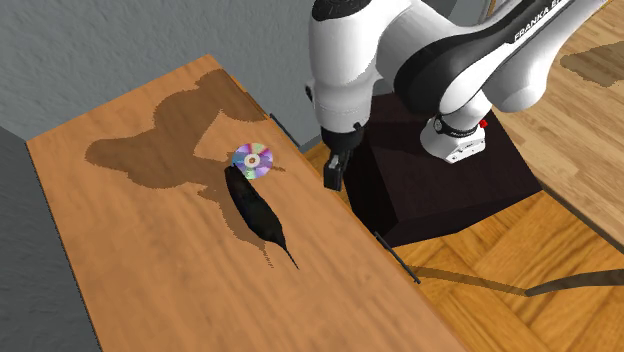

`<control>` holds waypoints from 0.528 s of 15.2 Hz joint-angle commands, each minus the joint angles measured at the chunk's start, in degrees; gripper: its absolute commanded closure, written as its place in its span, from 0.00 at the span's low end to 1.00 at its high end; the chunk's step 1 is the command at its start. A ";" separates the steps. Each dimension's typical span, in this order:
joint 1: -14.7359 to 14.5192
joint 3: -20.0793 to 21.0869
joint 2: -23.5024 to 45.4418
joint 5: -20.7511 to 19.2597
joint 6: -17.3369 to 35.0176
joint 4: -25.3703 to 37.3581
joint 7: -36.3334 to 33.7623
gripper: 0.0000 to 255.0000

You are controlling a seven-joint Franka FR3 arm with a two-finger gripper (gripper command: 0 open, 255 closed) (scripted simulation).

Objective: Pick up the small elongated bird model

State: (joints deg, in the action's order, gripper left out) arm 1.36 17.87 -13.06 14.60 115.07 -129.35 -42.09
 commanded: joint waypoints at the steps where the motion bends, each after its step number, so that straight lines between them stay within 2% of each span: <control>1: 0.43 1.10 3.93 -0.76 2.67 2.47 -4.77 0.00; 8: 0.54 2.43 18.59 -6.59 9.12 14.04 -21.04 0.00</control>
State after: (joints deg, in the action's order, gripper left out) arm 1.92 20.37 3.27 9.00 123.05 -116.88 -60.74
